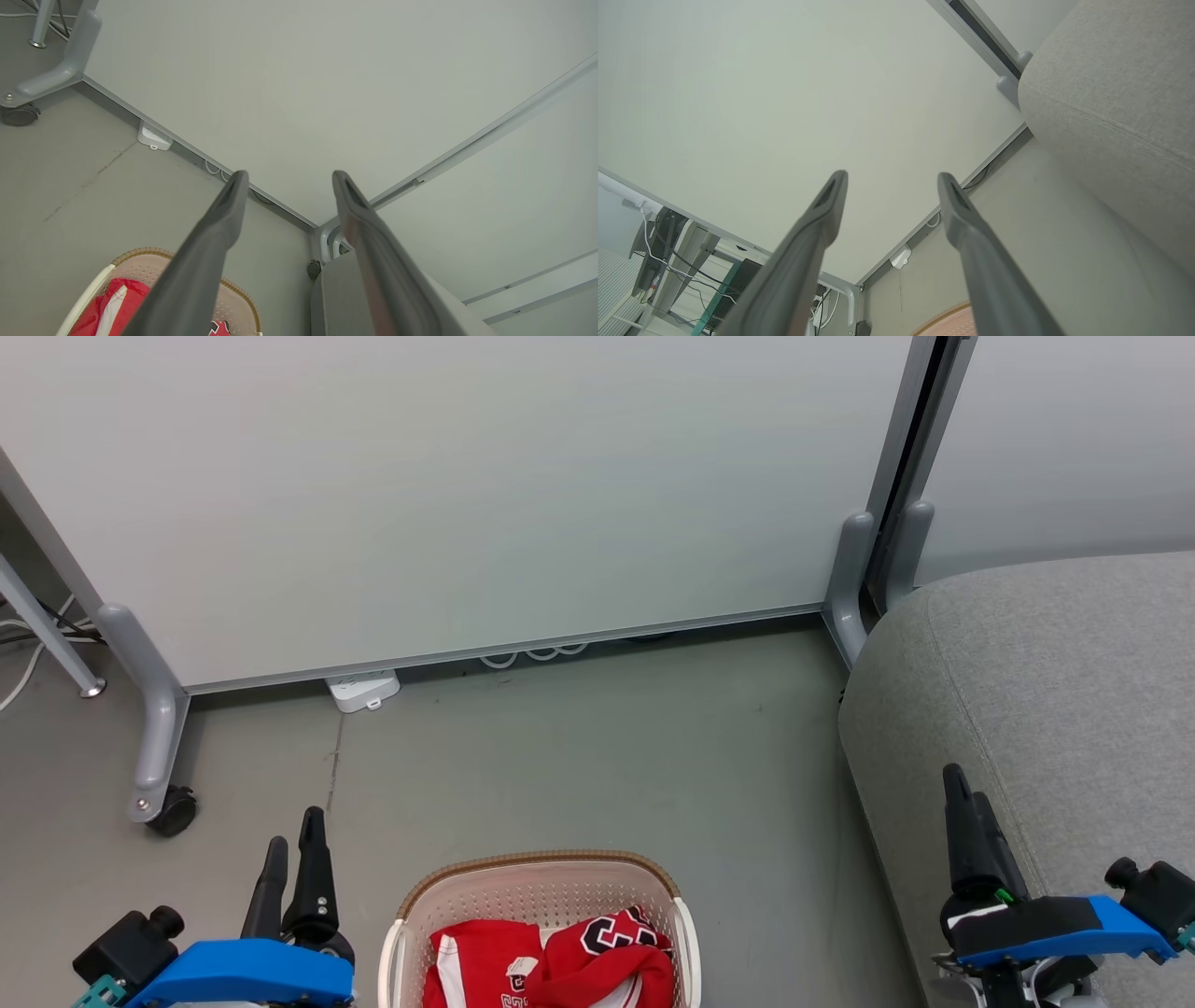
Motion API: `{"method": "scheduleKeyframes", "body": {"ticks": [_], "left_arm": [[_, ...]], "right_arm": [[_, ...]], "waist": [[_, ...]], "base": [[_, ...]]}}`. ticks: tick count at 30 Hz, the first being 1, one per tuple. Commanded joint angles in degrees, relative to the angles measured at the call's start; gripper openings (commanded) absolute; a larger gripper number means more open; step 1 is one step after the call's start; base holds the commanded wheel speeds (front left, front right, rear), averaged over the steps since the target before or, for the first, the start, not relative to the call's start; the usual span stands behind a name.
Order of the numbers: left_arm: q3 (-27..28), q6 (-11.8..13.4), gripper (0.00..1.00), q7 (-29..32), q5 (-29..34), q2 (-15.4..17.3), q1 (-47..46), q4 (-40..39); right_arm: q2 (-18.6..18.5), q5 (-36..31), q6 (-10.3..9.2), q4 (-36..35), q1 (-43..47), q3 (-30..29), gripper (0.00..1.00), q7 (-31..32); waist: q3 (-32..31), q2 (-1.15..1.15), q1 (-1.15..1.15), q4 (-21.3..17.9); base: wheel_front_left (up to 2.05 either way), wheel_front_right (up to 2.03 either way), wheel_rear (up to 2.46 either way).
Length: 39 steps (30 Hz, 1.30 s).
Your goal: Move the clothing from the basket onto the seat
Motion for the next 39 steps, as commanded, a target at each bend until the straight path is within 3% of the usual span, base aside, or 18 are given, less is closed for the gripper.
{"method": "scheduleKeyframes", "body": {"ticks": [1,39], "left_arm": [[-0.4,0.2,1.00,-0.7,2.6,0.5,-1.7,-0.3],[-4.5,2.4,1.00,-6.5,26.4,0.7,-2.5,2.1]], "right_arm": [[-0.6,-2.5,0.00,-0.5,-0.2,0.5,1.00,-0.7],[-1.2,-26.6,0.00,2.3,0.4,3.1,1.00,-6.6]], "waist": [[0.0,0.00,0.00,0.0],[-0.4,0.00,0.00,-0.1]], "base": [[0.00,0.00,0.00],[0.00,0.00,0.00]]}}
